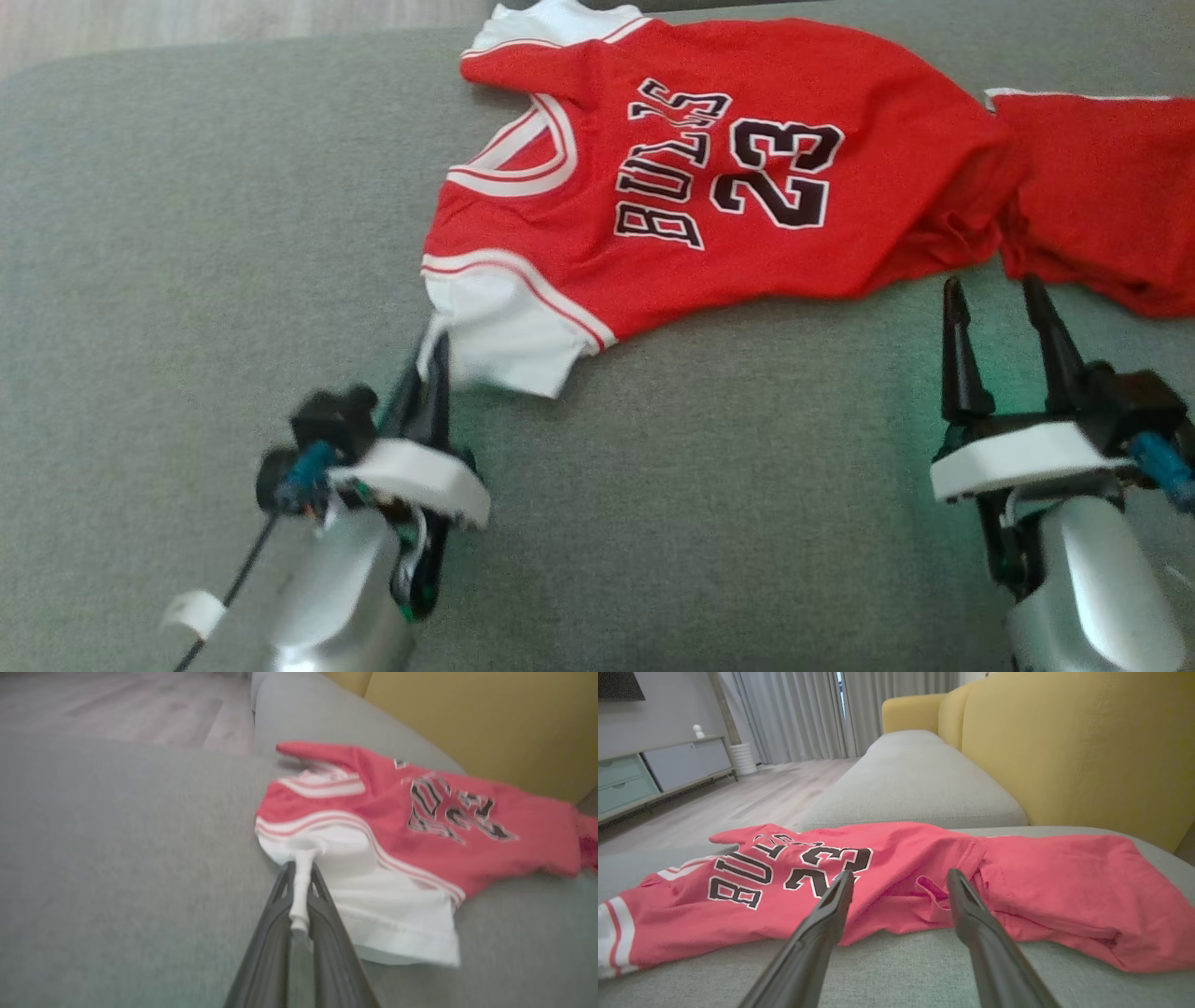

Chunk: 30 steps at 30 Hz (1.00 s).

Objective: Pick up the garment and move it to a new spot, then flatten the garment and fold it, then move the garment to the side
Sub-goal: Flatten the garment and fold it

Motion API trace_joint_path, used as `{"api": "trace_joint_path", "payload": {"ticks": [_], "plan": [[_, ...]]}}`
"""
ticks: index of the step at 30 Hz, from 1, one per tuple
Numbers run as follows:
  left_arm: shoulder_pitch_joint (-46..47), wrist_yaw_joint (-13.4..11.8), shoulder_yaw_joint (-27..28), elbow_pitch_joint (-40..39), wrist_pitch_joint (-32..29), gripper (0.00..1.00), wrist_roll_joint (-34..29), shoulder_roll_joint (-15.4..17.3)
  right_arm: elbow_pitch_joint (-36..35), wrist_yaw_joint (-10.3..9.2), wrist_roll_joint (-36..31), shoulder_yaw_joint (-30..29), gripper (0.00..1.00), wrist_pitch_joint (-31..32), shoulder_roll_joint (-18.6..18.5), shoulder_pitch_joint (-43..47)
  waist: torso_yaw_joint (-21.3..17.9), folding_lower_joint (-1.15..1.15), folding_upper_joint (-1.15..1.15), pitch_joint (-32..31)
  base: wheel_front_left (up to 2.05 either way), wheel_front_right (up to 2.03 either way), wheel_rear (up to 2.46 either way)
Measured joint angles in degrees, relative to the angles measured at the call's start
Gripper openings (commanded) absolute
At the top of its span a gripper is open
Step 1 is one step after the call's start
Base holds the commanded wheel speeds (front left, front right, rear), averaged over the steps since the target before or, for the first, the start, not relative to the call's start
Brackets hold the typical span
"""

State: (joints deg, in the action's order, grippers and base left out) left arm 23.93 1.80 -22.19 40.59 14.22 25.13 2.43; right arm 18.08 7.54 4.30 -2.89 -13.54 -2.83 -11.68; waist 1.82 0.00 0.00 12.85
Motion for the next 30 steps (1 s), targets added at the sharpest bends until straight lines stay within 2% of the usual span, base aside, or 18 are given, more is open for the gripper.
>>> {"api": "trace_joint_path", "payload": {"ticks": [3, 8, 15, 21, 24, 30], "plan": [[-0.85, -1.24, 3.75, -9.56, 0.07, 0.0, -2.47, -0.01, 3.44, 0.0, -0.73, -2.43, 1.0, 1.91, 0.02, -2.55, 1.12, 0.0, 0.0, -0.22, 0.0, 0.0, 0.0], [-5.64, -0.68, 6.97, -18.79, 0.24, 0.0, -5.89, 0.0, 10.28, 0.0, -0.69, -4.14, 1.0, 4.09, 0.01, -6.91, 2.66, 0.0, 0.0, -0.35, 0.0, 0.0, 0.0], [-8.67, 0.53, 7.26, -20.42, 0.23, 0.0, -7.04, -0.01, 16.68, 0.0, -0.34, -1.8, 1.0, 4.98, 0.01, -10.17, 3.71, 0.0, 0.0, -0.29, 0.0, 0.0, 0.0], [-8.67, 0.55, 7.08, -20.58, 0.23, 0.0, -6.91, -0.01, 20.18, 0.0, -2.76, -1.47, 1.0, 4.98, 0.01, -10.18, 3.61, 0.0, 0.0, -0.14, 0.0, 0.0, 0.0], [-8.67, 0.55, 6.87, -20.58, 0.23, 0.0, -6.34, 0.0, 22.26, 0.0, -6.84, -3.98, 1.0, 5.48, 0.02, -11.0, 3.57, 0.0, 0.0, 0.16, 0.0, 0.0, 0.0], [-8.65, 0.54, 6.21, -20.56, 0.23, 0.0, -5.94, 0.0, 24.2, 0.0, -7.48, -7.04, 1.0, 5.46, -0.03, -13.63, 3.73, 0.0, 0.0, 0.58, 0.0, 0.0, 0.0]]}}
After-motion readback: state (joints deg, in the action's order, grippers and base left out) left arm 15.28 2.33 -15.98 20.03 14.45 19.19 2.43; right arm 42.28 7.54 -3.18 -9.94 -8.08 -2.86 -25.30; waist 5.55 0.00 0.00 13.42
